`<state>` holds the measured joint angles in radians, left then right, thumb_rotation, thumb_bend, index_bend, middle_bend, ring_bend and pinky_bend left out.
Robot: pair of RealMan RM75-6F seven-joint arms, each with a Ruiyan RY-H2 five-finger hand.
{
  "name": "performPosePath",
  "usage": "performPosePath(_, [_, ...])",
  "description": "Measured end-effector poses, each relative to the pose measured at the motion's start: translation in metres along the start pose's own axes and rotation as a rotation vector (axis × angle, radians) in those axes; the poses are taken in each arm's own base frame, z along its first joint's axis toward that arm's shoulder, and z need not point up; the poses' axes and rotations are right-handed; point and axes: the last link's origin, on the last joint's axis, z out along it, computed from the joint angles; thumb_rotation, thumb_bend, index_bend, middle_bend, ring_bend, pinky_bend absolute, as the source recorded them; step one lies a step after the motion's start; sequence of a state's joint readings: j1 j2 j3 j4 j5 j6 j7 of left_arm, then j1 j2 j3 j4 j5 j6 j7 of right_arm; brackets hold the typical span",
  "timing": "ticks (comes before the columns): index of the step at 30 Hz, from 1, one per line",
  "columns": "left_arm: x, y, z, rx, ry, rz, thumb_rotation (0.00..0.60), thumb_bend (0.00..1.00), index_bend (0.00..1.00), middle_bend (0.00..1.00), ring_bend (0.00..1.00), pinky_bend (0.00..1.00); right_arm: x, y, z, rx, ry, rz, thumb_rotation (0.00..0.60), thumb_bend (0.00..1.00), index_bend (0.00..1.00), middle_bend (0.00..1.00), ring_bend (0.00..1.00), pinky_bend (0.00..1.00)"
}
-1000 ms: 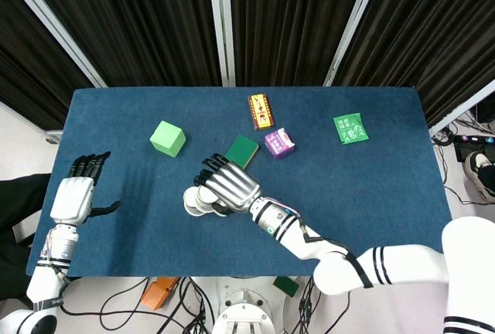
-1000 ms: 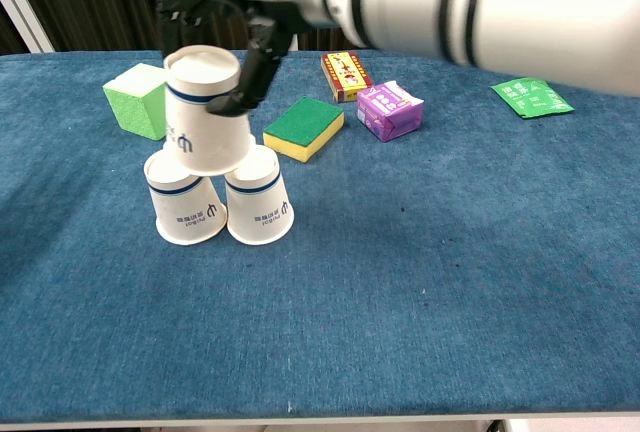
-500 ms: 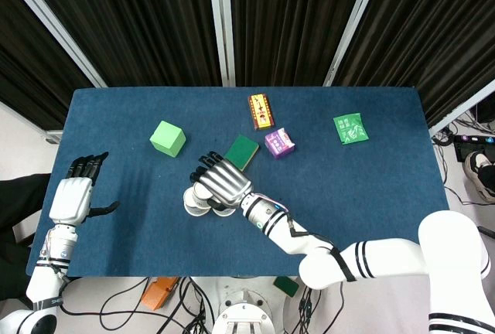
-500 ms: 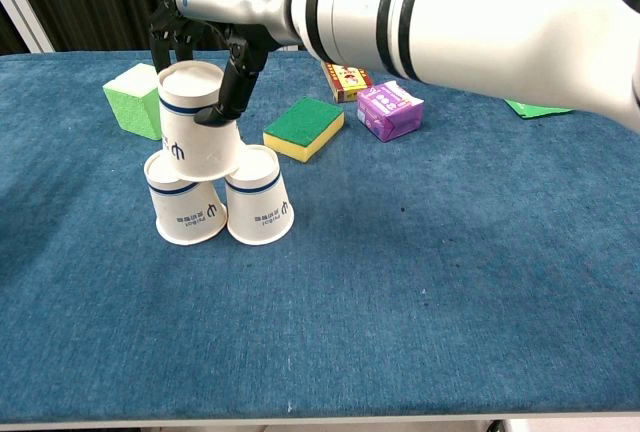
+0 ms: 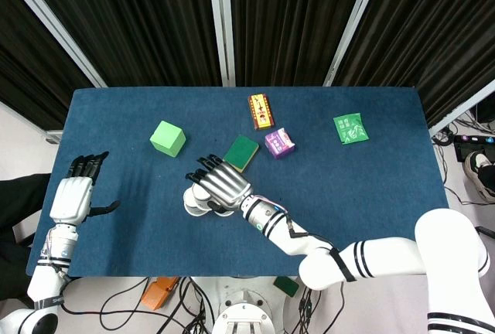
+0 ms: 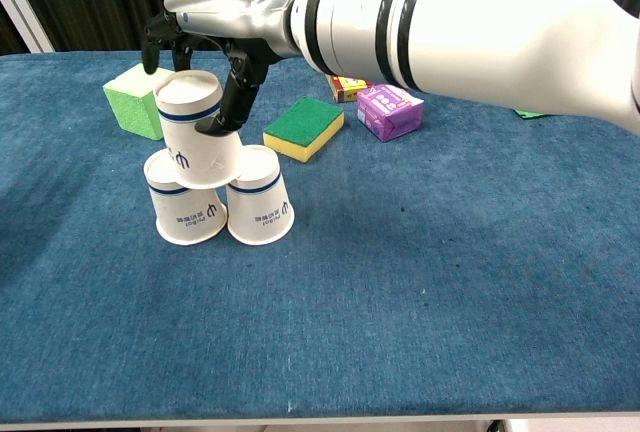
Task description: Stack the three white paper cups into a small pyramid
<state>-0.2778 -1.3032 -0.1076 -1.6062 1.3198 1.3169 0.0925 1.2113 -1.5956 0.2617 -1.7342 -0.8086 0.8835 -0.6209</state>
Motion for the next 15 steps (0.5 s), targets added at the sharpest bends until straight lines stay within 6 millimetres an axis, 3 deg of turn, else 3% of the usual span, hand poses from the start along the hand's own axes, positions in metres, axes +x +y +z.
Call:
performPosePath(9, [0.003, 0.000, 0.001, -0.003, 0.010, 0.005, 0.600, 0.15, 0.00, 0.10, 0.07, 0.05, 0.009, -0.001, -0.009, 0.005, 0.021, -0.010, 0.600, 0.48, 0.02, 0.17, 0.04, 0.09])
performPosePath(12, [0.008, -0.004, 0.001, 0.003, 0.021, 0.014, 0.600, 0.15, 0.00, 0.10, 0.07, 0.05, 0.021, 0.007, -0.021, -0.017, 0.073, -0.017, 0.600, 0.48, 0.00, 0.15, 0.01, 0.09])
performPosePath(15, [0.013, -0.012, 0.000, 0.018, 0.031, 0.031, 0.600, 0.15, 0.00, 0.10, 0.07, 0.04, 0.038, 0.030, -0.045, -0.080, 0.152, -0.039, 0.600, 0.48, 0.00, 0.15, 0.01, 0.08])
